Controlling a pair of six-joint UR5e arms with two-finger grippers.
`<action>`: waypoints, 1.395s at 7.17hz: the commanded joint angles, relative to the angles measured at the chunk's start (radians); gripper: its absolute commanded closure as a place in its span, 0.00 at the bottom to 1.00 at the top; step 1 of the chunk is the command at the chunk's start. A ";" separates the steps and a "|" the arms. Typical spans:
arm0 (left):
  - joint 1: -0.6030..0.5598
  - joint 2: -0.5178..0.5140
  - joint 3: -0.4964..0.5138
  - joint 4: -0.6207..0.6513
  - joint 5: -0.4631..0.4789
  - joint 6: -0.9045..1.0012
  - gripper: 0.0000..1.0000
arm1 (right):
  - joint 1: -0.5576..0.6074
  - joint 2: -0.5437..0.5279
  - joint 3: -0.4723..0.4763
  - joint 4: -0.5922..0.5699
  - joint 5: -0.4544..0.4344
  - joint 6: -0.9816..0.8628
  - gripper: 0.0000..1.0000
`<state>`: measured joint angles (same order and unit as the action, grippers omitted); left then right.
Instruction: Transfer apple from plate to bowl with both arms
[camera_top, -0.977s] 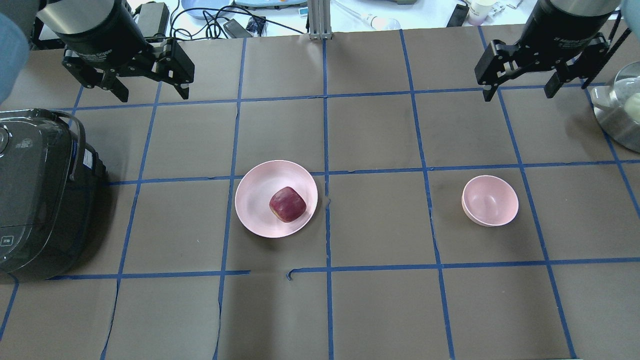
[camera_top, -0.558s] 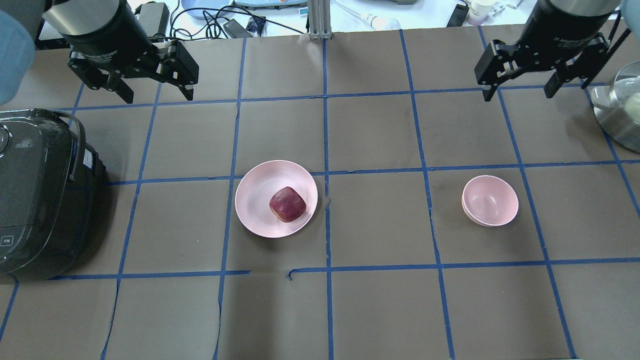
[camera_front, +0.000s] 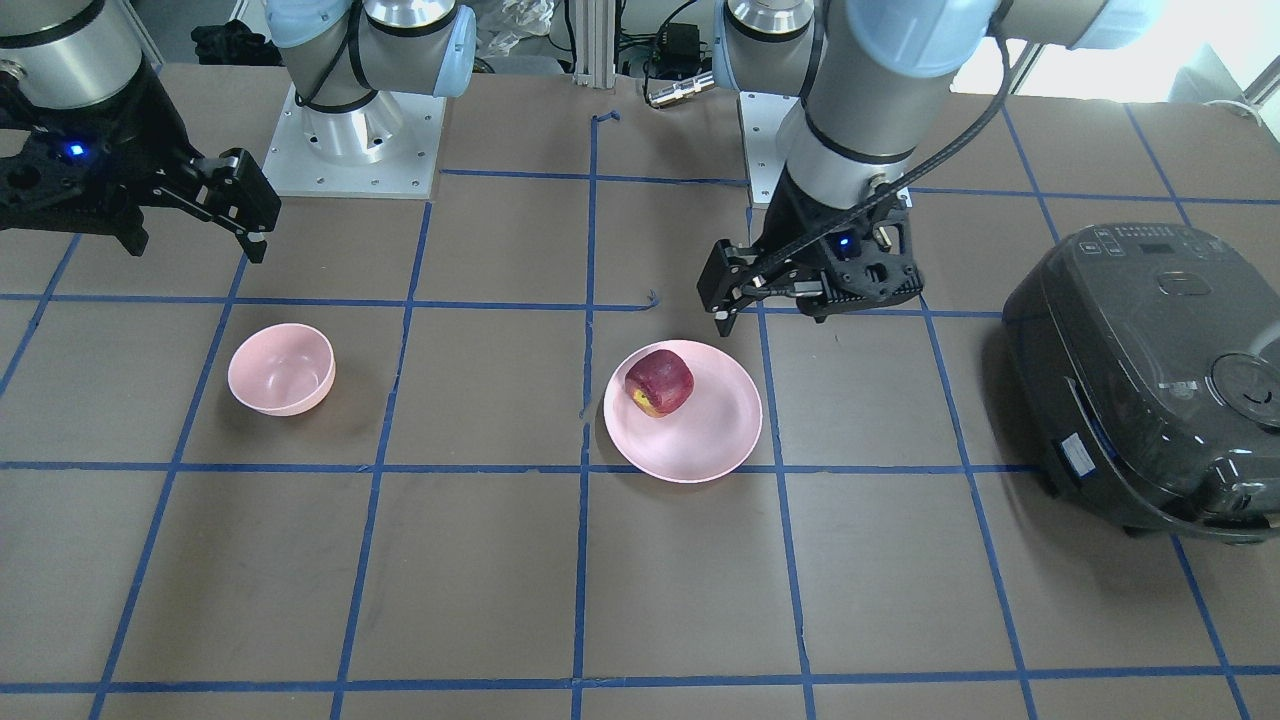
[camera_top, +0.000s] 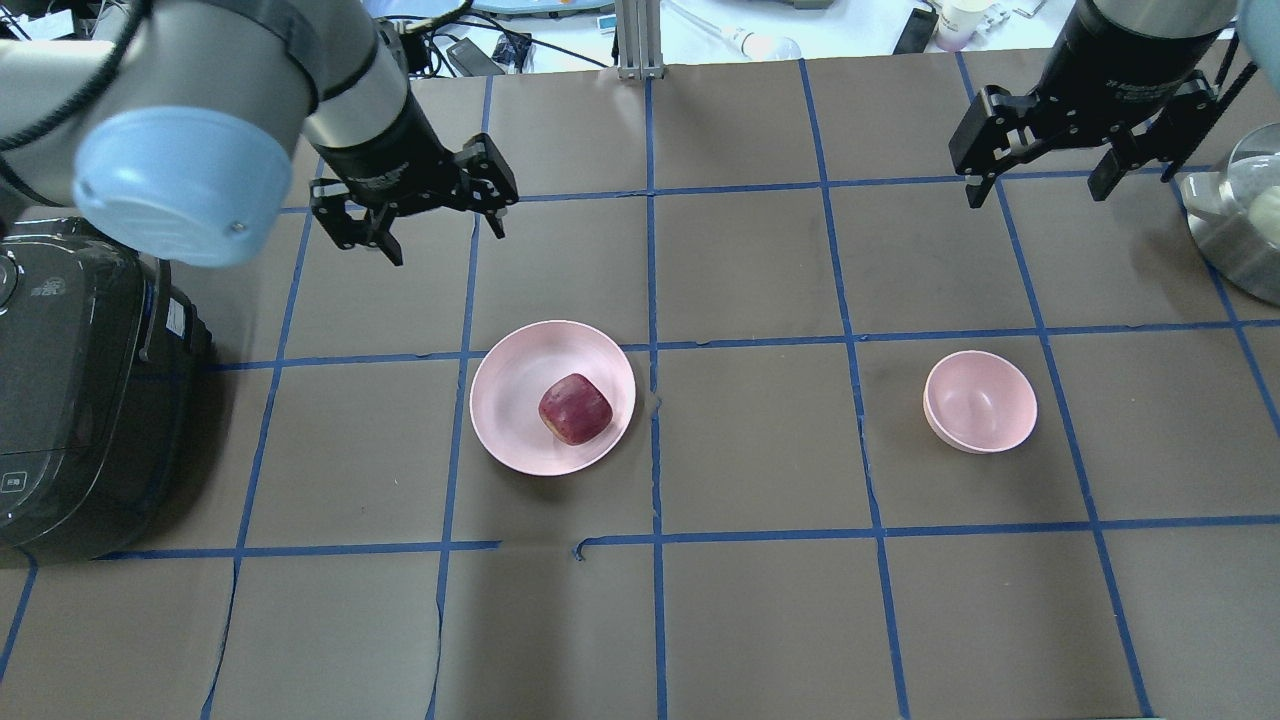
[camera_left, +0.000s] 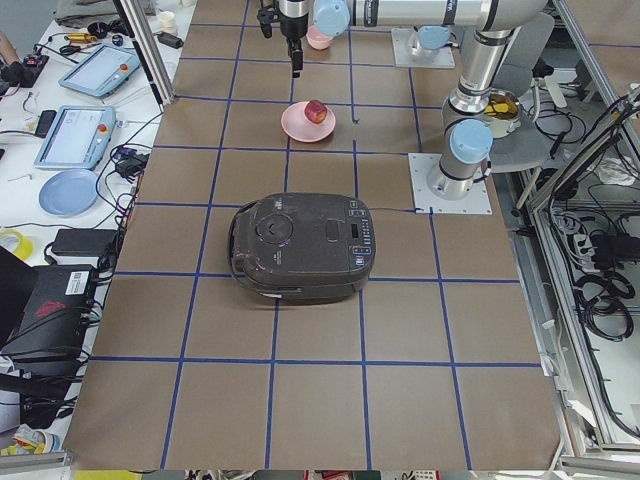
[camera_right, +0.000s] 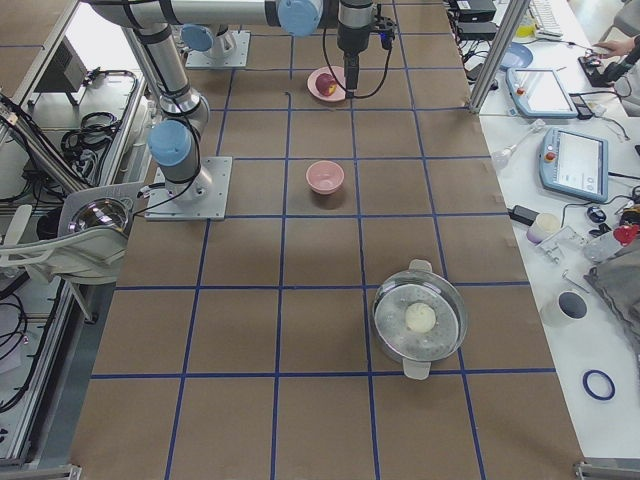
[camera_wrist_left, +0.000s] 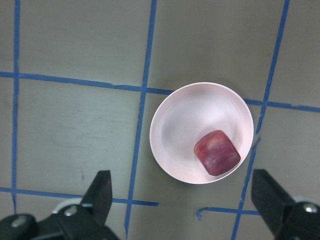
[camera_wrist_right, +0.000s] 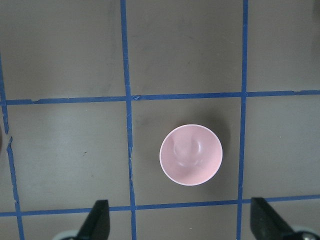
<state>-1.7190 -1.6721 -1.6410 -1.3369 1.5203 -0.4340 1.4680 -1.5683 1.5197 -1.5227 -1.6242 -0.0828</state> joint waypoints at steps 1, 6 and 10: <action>-0.092 -0.023 -0.123 0.114 0.003 -0.309 0.00 | 0.000 0.001 0.000 0.009 -0.002 0.001 0.00; -0.157 -0.104 -0.334 0.341 -0.005 -0.714 0.00 | -0.119 0.108 0.083 -0.039 -0.045 -0.034 0.00; -0.157 -0.187 -0.341 0.473 0.004 -0.701 0.00 | -0.259 0.151 0.391 -0.322 -0.029 -0.170 0.00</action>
<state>-1.8760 -1.8331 -1.9808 -0.8958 1.5232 -1.1392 1.2254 -1.4214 1.8157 -1.7628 -1.6547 -0.2062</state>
